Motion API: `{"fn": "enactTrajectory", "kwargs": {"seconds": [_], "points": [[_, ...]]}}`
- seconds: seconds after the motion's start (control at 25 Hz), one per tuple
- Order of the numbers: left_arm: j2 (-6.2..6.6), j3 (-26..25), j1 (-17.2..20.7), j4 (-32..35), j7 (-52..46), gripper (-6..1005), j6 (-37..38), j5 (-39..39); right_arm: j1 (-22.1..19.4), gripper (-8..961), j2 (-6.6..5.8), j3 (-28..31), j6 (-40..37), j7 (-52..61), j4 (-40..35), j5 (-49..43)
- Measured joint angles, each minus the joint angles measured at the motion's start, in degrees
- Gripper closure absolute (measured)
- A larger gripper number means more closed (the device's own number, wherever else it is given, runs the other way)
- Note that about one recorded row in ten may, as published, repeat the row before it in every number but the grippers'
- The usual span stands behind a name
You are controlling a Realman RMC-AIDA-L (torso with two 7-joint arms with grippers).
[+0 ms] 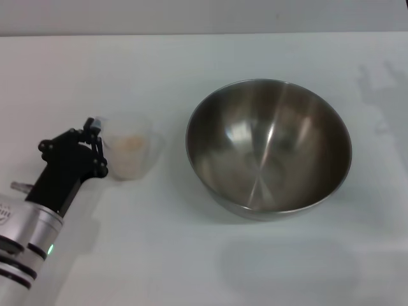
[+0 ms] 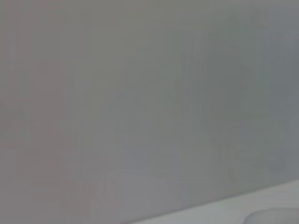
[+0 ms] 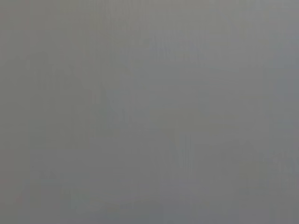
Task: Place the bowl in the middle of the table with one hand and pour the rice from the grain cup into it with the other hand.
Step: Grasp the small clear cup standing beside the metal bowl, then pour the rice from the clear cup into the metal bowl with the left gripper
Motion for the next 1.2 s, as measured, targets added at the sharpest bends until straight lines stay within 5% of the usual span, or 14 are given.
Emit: {"fn": "enactTrajectory", "kwargs": {"seconds": [0.36,0.6,0.76,0.8,1.04,1.2], "points": [[-0.06,-1.4,-5.0,-1.4,10.9,970,4.8,0.4,-0.1,408,0.0,0.5,-0.5,0.0,0.0,0.0],[-0.09,0.4,-10.9,-4.3,38.9,962,5.9,1.1,0.4,408,-0.03,0.6,-0.7,0.0,0.0,0.0],[-0.09,1.1,-11.9,-4.6,46.7,956,5.9,2.4,1.0,408,-0.05,0.6,-0.7,-0.3,0.0,0.0],[-0.09,1.3,-12.6,-4.9,55.6,955,5.6,6.1,1.5,408,-0.06,0.6,-0.7,-0.8,0.0,0.0],[-0.09,1.4,-13.4,-5.2,74.4,946,3.2,15.1,2.4,408,-0.09,0.6,-0.4,-1.3,0.0,-0.2],[-0.09,1.4,-13.6,-5.3,80.3,941,2.5,17.2,2.9,408,-0.09,0.6,-0.2,-1.5,0.0,-0.3]]}}
